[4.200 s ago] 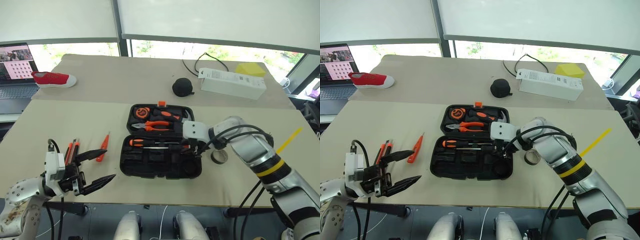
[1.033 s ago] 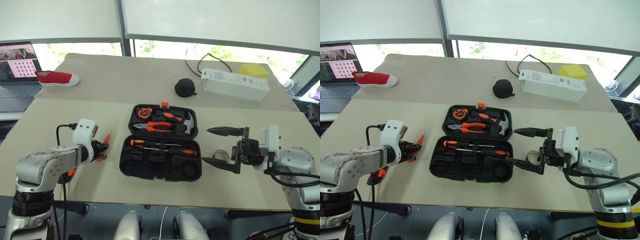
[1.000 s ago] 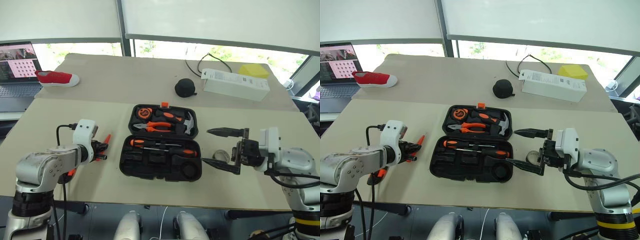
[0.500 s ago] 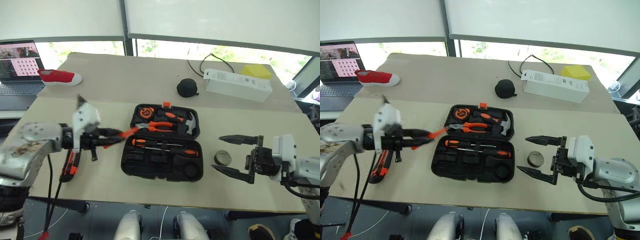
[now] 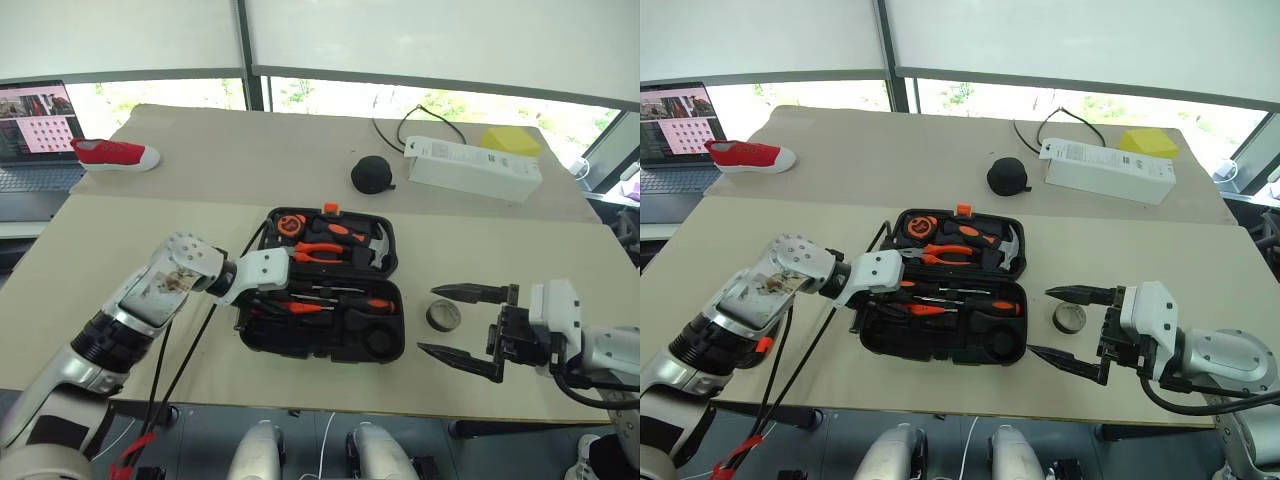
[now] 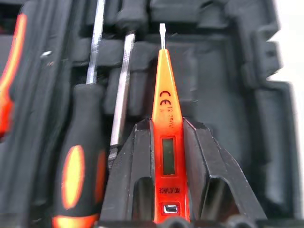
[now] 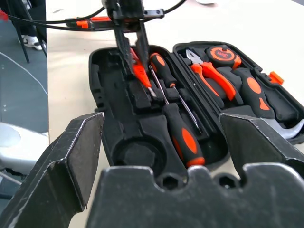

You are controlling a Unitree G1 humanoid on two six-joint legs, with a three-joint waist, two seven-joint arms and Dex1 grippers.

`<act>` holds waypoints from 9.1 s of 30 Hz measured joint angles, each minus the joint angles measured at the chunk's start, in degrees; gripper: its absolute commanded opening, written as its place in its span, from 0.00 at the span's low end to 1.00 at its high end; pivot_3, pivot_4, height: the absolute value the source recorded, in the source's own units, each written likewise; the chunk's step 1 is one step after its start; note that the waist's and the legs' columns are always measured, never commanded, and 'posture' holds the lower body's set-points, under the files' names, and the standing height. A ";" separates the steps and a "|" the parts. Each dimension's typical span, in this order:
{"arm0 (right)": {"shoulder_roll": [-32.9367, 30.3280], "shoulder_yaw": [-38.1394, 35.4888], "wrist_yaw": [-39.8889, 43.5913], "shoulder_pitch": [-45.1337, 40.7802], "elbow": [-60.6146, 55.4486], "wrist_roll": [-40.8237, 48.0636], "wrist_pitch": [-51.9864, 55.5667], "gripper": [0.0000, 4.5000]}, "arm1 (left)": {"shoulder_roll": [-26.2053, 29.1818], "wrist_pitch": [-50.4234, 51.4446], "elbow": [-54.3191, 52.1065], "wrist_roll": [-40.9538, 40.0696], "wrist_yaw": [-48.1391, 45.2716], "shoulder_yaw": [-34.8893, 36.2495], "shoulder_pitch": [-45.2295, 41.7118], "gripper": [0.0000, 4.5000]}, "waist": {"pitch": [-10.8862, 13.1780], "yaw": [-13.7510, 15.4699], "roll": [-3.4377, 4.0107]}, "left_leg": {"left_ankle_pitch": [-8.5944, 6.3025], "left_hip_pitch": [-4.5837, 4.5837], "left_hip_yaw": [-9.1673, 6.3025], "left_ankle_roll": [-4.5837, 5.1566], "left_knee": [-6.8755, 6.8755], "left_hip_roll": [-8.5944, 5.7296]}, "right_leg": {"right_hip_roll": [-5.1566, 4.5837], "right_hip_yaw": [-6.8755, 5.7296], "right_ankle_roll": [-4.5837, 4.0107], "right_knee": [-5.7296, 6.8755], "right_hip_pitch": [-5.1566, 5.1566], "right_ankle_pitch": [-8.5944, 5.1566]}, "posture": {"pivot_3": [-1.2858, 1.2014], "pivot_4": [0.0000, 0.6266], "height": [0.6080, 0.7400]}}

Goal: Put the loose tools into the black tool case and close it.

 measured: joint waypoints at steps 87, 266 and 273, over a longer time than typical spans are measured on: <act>1.66 6.11 -1.75 -3.65 1.22 0.00 0.63 1.00 | -2.21 1.50 -3.04 -3.54 -5.72 8.22 0.93 0.68 | -0.04 -0.20 0.05 | -0.09 -0.21 -0.23 0.15 0.82 0.00 | -0.01 -0.09 0.15 0.45 0.05 -0.01 | 0.52 0.24 1.00; 7.47 1.46 3.23 8.93 4.58 -0.53 -11.31 1.00 | -13.68 -19.85 2.25 -4.66 0.43 7.14 16.54 0.02 | -0.18 0.78 0.29 | -0.27 0.48 0.01 0.23 0.30 0.02 | -0.19 -0.14 0.30 -0.36 0.99 -0.23 | 0.52 0.24 1.00; 7.48 1.46 3.17 9.11 4.54 -0.53 -11.33 1.00 | -12.73 -12.14 0.21 -2.80 2.30 4.75 15.30 0.02 | -0.55 0.58 0.52 | -0.27 0.51 0.02 0.24 0.41 0.06 | -0.14 -0.11 0.36 -0.36 1.02 -0.18 | 0.52 0.24 1.00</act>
